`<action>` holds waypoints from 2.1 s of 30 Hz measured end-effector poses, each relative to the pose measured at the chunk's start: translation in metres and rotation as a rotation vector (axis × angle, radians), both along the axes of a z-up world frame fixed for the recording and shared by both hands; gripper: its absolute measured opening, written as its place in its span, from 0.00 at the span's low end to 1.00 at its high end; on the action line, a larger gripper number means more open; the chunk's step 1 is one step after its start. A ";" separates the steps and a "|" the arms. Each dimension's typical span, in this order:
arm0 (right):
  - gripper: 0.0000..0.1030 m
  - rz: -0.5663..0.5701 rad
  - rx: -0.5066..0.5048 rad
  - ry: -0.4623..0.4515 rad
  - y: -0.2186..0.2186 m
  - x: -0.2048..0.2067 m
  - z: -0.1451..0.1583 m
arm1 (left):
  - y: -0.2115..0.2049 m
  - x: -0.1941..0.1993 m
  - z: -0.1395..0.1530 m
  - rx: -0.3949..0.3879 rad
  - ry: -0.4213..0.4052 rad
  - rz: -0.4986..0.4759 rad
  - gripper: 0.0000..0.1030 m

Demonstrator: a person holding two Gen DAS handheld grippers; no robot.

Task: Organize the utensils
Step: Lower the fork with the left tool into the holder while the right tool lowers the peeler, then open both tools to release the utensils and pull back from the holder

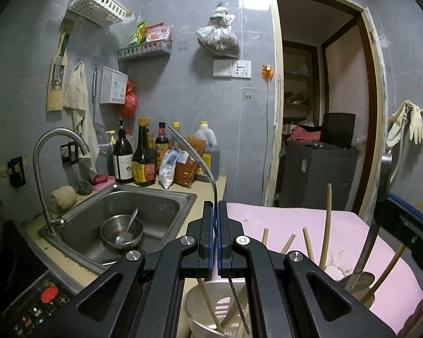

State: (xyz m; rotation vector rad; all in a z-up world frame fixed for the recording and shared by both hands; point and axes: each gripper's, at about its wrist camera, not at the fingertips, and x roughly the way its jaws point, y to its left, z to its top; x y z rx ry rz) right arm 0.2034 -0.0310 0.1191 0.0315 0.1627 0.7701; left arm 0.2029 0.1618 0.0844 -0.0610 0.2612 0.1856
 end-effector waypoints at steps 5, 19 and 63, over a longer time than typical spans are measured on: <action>0.20 -0.005 -0.013 0.031 0.000 0.003 -0.007 | -0.005 0.003 -0.004 0.027 0.026 -0.016 0.00; 0.21 -0.004 -0.043 0.067 -0.001 0.002 -0.018 | -0.007 0.004 -0.015 -0.011 0.101 -0.100 0.01; 0.50 -0.212 -0.006 -0.085 -0.074 -0.038 0.012 | -0.035 -0.059 0.022 -0.174 -0.045 -0.182 0.69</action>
